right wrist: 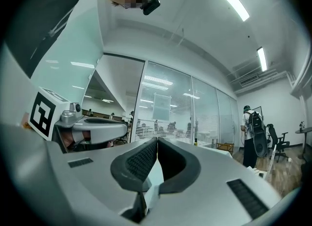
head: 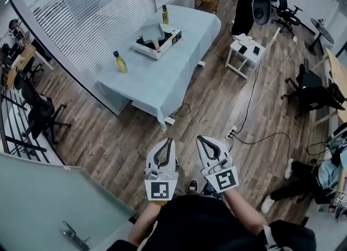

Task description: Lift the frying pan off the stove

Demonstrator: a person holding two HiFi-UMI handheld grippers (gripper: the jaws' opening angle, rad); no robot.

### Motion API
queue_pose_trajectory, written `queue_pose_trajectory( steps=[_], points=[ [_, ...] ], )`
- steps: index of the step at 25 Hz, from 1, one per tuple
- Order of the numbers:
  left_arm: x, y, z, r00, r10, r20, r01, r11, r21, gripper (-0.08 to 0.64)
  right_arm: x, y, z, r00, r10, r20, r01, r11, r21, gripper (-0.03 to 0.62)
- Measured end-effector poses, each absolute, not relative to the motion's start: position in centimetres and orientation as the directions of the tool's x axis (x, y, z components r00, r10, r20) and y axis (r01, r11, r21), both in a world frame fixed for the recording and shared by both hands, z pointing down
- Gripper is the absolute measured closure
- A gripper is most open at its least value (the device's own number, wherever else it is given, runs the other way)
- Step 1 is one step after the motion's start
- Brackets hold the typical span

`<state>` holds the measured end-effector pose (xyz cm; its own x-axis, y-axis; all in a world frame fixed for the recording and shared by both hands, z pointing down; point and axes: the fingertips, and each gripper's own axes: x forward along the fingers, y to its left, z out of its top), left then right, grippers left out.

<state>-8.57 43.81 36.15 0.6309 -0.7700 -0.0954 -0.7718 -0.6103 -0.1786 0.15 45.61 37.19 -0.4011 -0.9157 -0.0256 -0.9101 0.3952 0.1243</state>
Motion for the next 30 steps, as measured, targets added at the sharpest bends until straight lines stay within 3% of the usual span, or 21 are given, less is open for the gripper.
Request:
queue_pose_trajectory(
  steps=[2, 9, 13, 17, 21, 30],
  points=[
    [-8.6, 41.6, 37.5, 0.627, -0.778, -0.045, -0.775, -0.615, -0.145, 0.537, 0.3, 43.6, 37.3, -0.396, -0.918, -0.02, -0.912, 0.39, 0.124, 0.589],
    [-9.1, 33.5, 37.4, 0.647, -0.762, -0.043, -0.756, -0.632, -0.17, 0.537, -0.5, 35.1, 36.7, -0.391, -0.921, -0.004, -0.91, 0.385, 0.154, 0.589],
    [-10.3, 29.4, 36.1, 0.649, -0.751, -0.122, -0.758, -0.627, -0.18, 0.537, -1.9, 30.5, 36.3, -0.398, -0.918, -0.003, -0.904, 0.391, 0.173, 0.589],
    [-12.1, 26.1, 37.2, 0.642, -0.761, -0.088, -0.763, -0.626, -0.16, 0.537, -3.8, 26.8, 36.7, -0.414, -0.91, 0.017, -0.893, 0.41, 0.186, 0.589],
    [-13.2, 22.9, 37.3, 0.653, -0.742, -0.153, -0.755, -0.623, -0.204, 0.537, -4.8, 23.7, 37.9, -0.419, -0.907, 0.047, -0.882, 0.419, 0.214, 0.589],
    [-13.1, 17.3, 41.3, 0.642, -0.767, 0.007, -0.755, -0.633, -0.175, 0.537, -2.1, 17.4, 39.6, -0.375, -0.924, 0.075, -0.91, 0.382, 0.159, 0.589]
  ],
)
